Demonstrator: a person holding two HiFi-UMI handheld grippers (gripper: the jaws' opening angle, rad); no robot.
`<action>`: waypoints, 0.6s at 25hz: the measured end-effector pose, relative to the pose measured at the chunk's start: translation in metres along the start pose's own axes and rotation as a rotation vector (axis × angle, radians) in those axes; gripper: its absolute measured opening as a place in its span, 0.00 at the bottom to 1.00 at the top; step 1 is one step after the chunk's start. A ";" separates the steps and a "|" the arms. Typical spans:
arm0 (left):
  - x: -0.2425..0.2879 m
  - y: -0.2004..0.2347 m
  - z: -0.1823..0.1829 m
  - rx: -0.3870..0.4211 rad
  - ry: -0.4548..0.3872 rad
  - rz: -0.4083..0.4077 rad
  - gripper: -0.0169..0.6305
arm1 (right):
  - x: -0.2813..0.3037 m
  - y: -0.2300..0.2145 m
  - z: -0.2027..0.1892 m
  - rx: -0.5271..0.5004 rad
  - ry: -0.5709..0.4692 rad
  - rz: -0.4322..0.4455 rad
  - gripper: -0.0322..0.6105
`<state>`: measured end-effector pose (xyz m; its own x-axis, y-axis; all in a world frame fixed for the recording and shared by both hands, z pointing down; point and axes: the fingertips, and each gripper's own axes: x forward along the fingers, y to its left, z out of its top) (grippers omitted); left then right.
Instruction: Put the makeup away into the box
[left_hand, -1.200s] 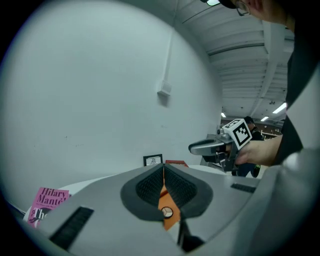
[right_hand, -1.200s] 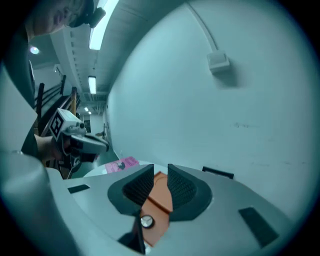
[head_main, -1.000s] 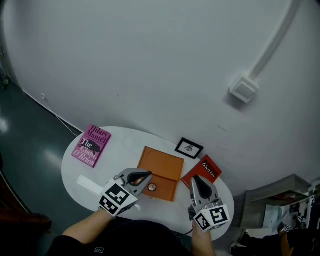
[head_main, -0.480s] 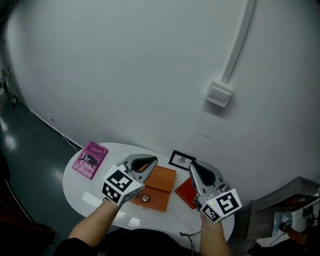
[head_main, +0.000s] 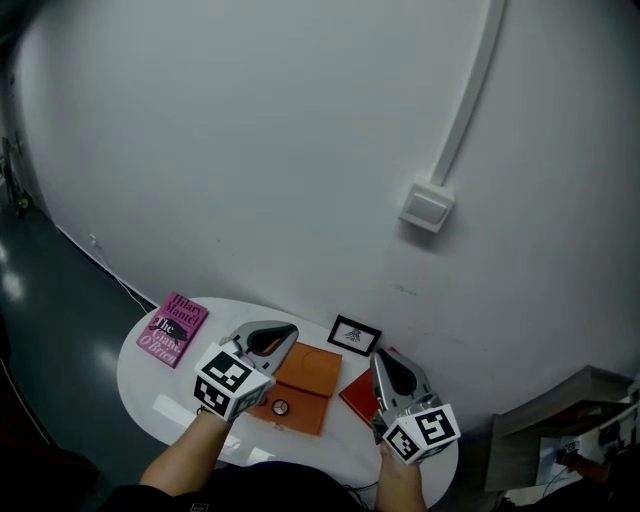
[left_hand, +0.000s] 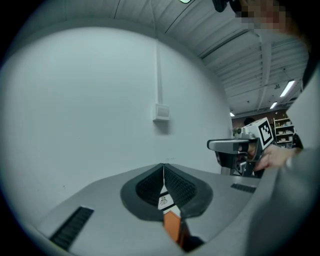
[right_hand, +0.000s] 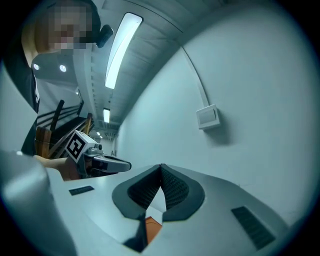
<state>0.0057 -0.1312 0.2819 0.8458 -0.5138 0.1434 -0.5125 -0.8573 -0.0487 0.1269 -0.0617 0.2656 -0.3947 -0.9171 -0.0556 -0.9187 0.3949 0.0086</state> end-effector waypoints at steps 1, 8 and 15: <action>0.000 0.000 -0.001 -0.008 0.000 -0.001 0.05 | -0.001 0.000 0.001 -0.011 0.003 -0.002 0.11; 0.003 -0.015 0.001 -0.012 -0.012 -0.038 0.05 | -0.007 0.002 0.003 -0.021 0.003 -0.008 0.11; 0.000 -0.016 -0.003 -0.015 -0.010 -0.038 0.05 | -0.008 0.009 0.003 -0.023 0.003 -0.007 0.11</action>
<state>0.0131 -0.1173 0.2854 0.8661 -0.4811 0.1354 -0.4820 -0.8757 -0.0283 0.1219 -0.0503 0.2628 -0.3881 -0.9201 -0.0528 -0.9216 0.3869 0.0312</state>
